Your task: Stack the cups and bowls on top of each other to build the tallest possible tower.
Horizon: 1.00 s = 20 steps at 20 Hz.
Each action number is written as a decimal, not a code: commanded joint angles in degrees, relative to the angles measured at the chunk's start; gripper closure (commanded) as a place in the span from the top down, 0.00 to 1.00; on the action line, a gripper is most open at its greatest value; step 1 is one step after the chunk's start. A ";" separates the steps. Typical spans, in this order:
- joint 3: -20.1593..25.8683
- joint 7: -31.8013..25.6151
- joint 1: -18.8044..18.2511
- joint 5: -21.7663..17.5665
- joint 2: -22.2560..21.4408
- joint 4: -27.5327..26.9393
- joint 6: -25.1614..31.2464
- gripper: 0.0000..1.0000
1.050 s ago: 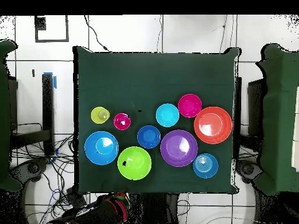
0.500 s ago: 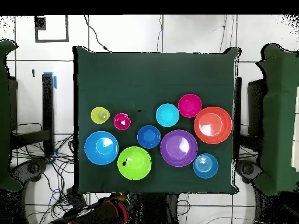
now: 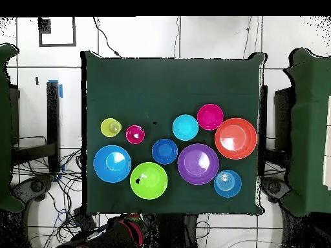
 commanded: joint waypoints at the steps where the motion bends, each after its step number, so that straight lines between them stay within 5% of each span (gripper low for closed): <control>1: 6.71 1.47 -3.13 -2.25 -0.64 -4.76 7.49 1.00; 20: 8.37 0.55 -7.37 -5.21 0.32 -8.33 9.10 1.00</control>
